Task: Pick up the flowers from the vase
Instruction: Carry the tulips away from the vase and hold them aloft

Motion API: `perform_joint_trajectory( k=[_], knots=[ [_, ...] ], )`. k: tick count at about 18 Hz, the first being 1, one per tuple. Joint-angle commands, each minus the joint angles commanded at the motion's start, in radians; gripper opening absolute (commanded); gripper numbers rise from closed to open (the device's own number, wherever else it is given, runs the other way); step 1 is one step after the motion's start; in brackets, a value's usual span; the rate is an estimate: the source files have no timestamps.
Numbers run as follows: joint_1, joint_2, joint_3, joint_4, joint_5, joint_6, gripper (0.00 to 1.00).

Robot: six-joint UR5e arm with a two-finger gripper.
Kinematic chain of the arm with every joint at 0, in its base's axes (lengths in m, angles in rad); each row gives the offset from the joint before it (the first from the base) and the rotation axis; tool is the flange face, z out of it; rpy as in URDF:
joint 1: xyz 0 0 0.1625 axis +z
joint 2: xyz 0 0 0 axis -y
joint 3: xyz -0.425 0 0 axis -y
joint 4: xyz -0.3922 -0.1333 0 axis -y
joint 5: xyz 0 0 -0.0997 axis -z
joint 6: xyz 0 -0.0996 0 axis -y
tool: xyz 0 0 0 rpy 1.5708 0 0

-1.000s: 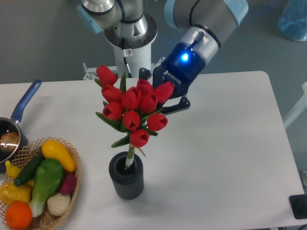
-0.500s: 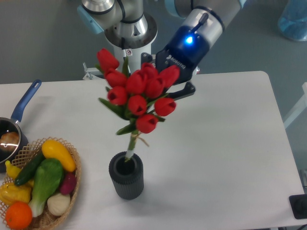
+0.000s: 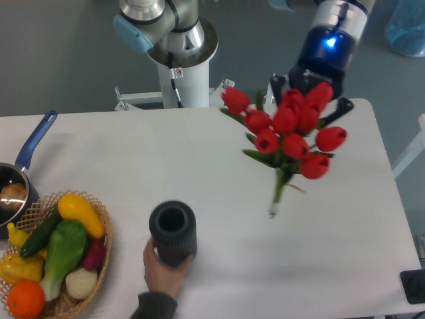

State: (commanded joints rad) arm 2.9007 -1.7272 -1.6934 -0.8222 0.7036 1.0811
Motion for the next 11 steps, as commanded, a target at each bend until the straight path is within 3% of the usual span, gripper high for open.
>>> perform_joint_trajectory(
  k=[7, 11],
  knots=[
    [0.003, -0.055, -0.015, -0.011, 0.351, 0.255, 0.0],
    [-0.006, -0.083, 0.03, -0.099, 0.496, 0.267, 0.0]
  ],
)
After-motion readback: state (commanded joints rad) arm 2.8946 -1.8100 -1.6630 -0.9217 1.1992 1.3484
